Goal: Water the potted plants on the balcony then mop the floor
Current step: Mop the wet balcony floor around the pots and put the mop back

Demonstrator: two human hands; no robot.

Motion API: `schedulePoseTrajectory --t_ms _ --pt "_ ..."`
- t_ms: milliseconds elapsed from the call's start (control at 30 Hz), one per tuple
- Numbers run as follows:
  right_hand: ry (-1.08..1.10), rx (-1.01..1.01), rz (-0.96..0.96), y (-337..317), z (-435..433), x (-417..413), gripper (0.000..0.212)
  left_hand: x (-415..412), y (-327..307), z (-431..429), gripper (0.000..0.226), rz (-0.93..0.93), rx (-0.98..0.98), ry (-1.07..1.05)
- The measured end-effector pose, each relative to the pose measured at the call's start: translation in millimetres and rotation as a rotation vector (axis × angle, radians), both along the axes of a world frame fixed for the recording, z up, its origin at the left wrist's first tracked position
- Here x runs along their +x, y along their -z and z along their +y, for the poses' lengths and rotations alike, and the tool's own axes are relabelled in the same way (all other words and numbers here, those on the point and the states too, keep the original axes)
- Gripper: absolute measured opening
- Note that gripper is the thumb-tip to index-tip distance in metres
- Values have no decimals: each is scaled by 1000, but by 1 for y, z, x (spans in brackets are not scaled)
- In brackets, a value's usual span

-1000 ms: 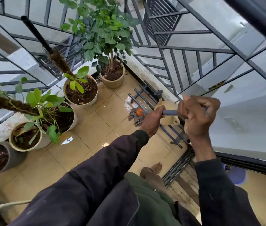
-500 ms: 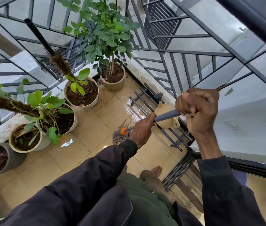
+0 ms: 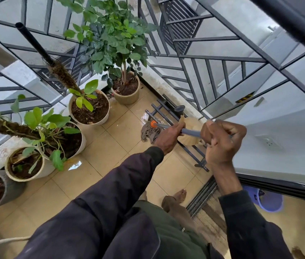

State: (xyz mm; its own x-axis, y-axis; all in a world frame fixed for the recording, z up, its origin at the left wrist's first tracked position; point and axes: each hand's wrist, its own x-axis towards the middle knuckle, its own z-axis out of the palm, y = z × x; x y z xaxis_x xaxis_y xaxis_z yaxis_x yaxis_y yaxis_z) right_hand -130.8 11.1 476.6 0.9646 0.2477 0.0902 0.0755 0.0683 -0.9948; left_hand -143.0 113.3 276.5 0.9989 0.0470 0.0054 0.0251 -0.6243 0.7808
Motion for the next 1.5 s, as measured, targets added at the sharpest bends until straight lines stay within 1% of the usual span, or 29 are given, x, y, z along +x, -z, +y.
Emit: schedulePoseTrajectory --t_ms 67,133,167,300,433,567,733,833,900,933,1000,1067,1133,1167,1267,1333,1500 --pt "-18 38 -3 -6 -3 14 43 2 -8 -6 17 1 1 -25" --pt "-41 85 32 -12 -4 29 43 -1 -14 -10 29 0 0 -63" --pt "-50 104 59 -13 -5 34 43 -5 -15 -10 31 1 6 -79" --pt "-128 135 154 -6 2 30 41 -43 -2 -1 23 39 70 -153" --pt "-220 140 212 0 23 15 43 -79 10 12 26 65 145 -248" --pt "-248 158 166 -6 51 12 39 -80 4 36 30 34 186 -305" --pt "-256 178 27 -18 74 23 40 -41 -10 58 30 -102 185 -361" --pt "-220 175 2 -19 85 31 41 -10 -13 72 26 -157 174 -365" --pt "-197 156 -36 -18 92 41 34 13 -14 81 25 -162 167 -384" --pt "-188 142 -59 -17 96 47 33 25 -16 86 25 -149 164 -401" --pt "-169 117 -82 -12 105 65 38 51 -11 98 28 -89 127 -416" --pt "-149 87 -76 -1 114 85 45 73 -9 107 33 -16 66 -372" --pt "-122 50 -60 8 120 104 48 91 -9 117 26 56 1 -307" --pt "-110 32 -58 9 123 113 46 98 -7 120 21 74 -26 -287" --pt "-118 28 -36 4 137 154 42 124 -17 124 12 91 -47 -329" --pt "-129 51 -7 -6 146 182 42 143 -24 123 10 100 -40 -382" --pt "-215 124 111 -17 153 232 47 164 -36 118 17 137 115 -477"
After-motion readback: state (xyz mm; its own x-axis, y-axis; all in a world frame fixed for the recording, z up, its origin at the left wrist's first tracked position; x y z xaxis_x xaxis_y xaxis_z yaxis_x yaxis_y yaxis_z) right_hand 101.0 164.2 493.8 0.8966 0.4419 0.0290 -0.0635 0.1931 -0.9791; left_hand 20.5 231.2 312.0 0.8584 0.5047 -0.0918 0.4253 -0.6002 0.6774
